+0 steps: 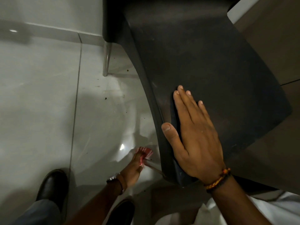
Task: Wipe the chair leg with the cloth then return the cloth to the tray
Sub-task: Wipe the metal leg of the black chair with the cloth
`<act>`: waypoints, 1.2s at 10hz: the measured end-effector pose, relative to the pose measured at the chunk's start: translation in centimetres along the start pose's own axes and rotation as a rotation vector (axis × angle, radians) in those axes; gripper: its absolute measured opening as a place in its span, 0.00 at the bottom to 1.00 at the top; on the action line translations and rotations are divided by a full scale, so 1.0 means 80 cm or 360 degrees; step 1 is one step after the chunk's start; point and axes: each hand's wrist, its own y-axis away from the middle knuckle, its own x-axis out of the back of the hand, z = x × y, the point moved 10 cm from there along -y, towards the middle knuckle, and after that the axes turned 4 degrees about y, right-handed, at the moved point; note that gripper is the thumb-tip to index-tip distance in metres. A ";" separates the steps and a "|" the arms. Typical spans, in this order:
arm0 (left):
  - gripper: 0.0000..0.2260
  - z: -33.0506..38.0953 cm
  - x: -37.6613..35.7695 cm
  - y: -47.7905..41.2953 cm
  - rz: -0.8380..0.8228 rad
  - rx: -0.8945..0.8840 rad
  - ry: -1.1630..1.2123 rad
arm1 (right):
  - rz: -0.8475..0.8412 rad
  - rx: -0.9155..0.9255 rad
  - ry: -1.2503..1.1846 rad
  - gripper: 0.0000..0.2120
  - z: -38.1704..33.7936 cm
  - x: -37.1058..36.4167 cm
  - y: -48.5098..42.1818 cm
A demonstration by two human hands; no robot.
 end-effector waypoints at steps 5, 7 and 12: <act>0.29 -0.067 -0.025 -0.001 0.0357 -0.0044 0.0720 | 0.0017 0.0001 -0.0019 0.35 -0.002 0.002 0.000; 0.19 -0.156 -0.001 -0.086 0.0577 0.0528 0.0909 | 0.0041 0.0005 -0.0057 0.36 0.001 0.000 -0.002; 0.22 0.049 -0.060 0.088 0.0440 -0.0361 0.0804 | 0.0016 -0.0020 -0.0028 0.36 -0.001 0.002 0.000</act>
